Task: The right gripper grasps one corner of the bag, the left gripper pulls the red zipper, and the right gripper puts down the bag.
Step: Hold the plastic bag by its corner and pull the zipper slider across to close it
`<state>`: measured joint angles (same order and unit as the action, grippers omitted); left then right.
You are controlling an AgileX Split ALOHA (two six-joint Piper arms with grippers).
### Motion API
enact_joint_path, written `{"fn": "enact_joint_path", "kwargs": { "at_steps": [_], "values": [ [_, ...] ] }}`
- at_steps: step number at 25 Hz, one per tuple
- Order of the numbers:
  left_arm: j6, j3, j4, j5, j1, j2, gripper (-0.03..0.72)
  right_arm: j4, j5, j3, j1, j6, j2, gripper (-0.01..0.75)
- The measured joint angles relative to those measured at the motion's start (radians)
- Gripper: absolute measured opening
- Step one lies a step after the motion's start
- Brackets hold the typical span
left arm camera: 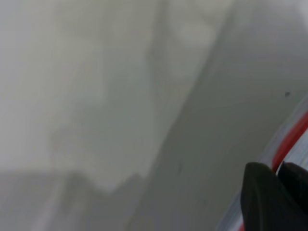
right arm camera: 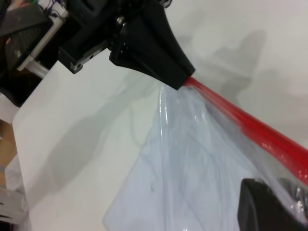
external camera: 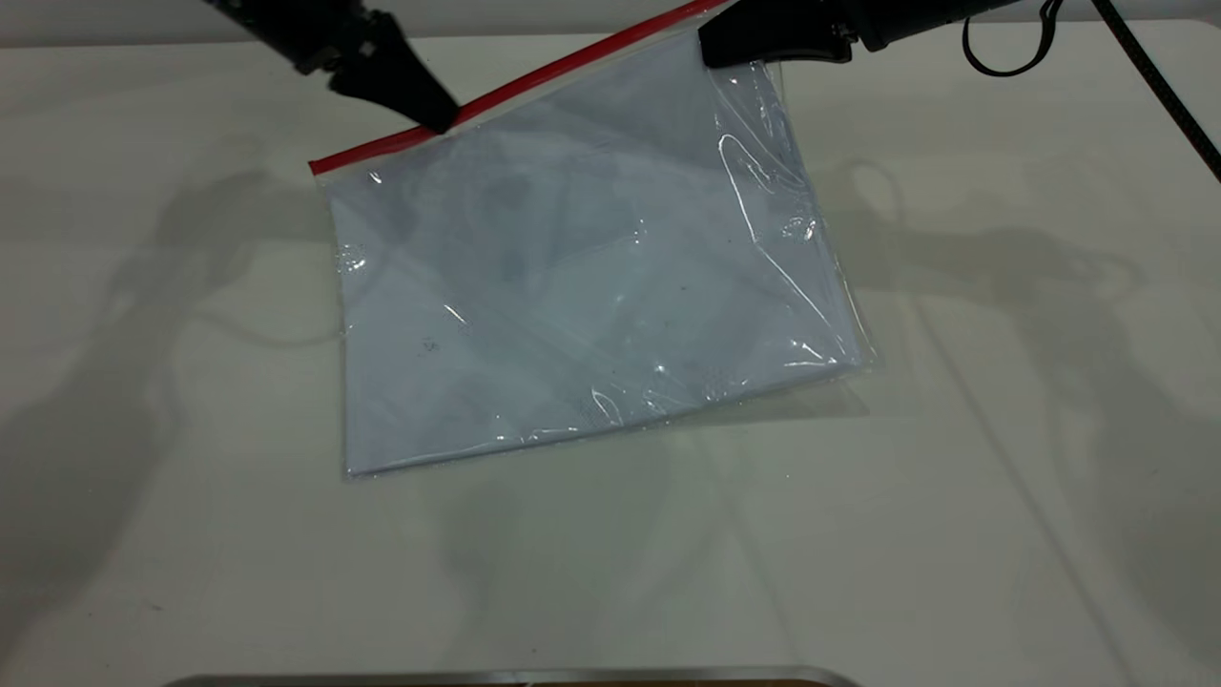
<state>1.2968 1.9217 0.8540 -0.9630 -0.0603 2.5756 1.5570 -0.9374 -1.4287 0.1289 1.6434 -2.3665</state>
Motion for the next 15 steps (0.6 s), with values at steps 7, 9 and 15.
{"fn": "enact_joint_path", "kwargs": {
  "at_steps": [7,9,15],
  "values": [
    [-0.092,0.000,-0.123,0.013,0.052,0.000,0.065,0.031,-0.003,0.000,-0.008,0.002,0.000,0.035],
    [-0.125,0.000,-0.159,0.027,0.061,0.000,0.066,0.038,-0.003,0.000,-0.014,0.003,0.000,0.035],
    [-0.161,-0.001,-0.214,0.057,0.069,0.000,0.069,0.052,0.000,0.000,-0.020,0.007,0.000,0.035]
  ]
}}
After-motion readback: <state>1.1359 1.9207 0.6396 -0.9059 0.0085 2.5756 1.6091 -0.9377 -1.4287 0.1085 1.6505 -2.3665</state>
